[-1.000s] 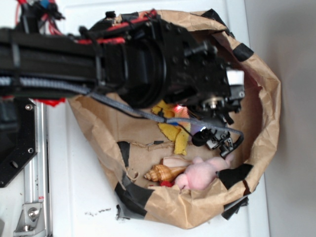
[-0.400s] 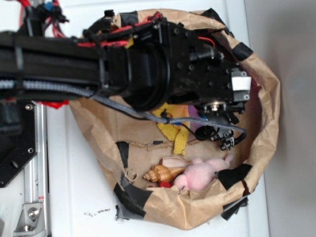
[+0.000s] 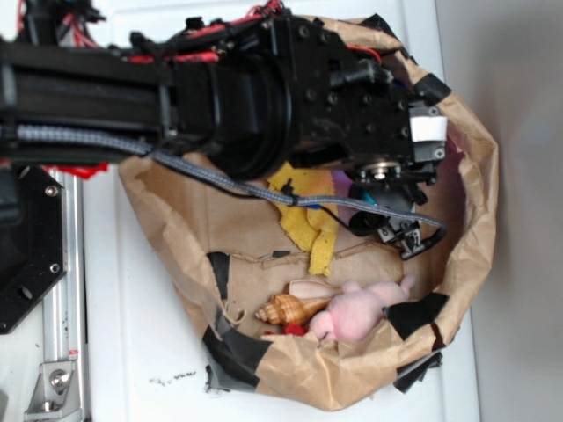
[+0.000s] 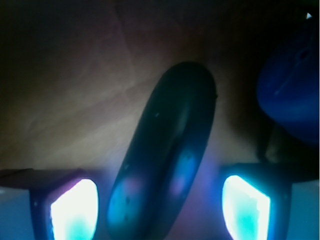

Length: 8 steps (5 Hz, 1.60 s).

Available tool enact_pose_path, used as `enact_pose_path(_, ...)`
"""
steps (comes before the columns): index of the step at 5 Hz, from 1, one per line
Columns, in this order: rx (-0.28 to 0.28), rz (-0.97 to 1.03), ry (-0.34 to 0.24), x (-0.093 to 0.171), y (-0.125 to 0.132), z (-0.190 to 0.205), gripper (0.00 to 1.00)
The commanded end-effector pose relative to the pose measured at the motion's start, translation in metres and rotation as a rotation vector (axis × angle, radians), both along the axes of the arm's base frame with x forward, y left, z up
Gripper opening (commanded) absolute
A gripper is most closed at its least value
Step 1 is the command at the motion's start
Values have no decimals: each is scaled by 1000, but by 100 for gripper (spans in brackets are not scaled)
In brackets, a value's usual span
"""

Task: Grab the plastic pickle.

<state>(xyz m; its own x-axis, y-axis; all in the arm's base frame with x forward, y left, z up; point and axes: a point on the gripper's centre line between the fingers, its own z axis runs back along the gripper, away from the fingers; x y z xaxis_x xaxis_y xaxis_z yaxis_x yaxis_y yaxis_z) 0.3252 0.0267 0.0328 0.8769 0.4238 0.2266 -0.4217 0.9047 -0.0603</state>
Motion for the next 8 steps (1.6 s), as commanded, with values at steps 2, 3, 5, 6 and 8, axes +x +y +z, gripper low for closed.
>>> enact_pose_path(2,-1,87,-174,22,21,14,50)
enact_pose_path(3,-46,157,-160,19,23,1,0)
enact_pose_path(5,40,26,147,-1,8,5,0)
enact_pose_path(6,67,-220,69,-24,-5,53,0)
enact_pose_path(8,102,-251,58,-67,-1,137,0)
